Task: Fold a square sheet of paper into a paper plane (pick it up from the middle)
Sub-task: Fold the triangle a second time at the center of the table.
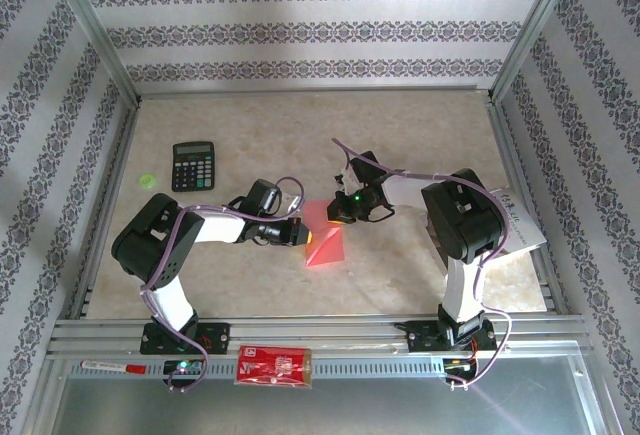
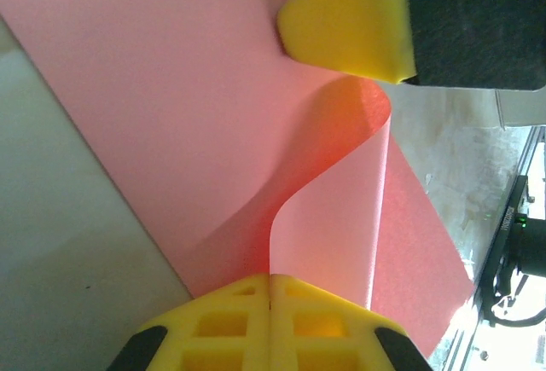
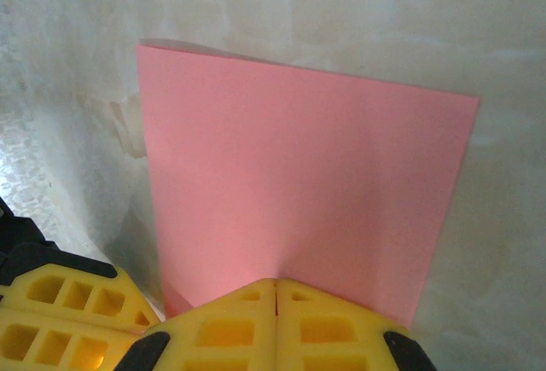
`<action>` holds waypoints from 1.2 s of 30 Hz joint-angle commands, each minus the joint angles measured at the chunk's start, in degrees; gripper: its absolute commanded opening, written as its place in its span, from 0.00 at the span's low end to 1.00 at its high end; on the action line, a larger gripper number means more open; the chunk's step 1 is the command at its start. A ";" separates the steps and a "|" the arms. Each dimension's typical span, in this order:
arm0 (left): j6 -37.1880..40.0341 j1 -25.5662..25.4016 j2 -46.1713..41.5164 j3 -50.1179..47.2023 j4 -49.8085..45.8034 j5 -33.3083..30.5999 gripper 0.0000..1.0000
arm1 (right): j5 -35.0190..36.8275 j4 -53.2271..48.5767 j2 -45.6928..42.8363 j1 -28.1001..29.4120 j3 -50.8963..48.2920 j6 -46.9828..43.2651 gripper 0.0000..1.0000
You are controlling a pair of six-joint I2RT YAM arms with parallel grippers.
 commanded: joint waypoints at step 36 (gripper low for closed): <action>3.03 0.11 3.23 4.05 -7.63 -2.14 0.00 | 2.45 -2.72 3.04 0.53 -0.86 -0.30 0.00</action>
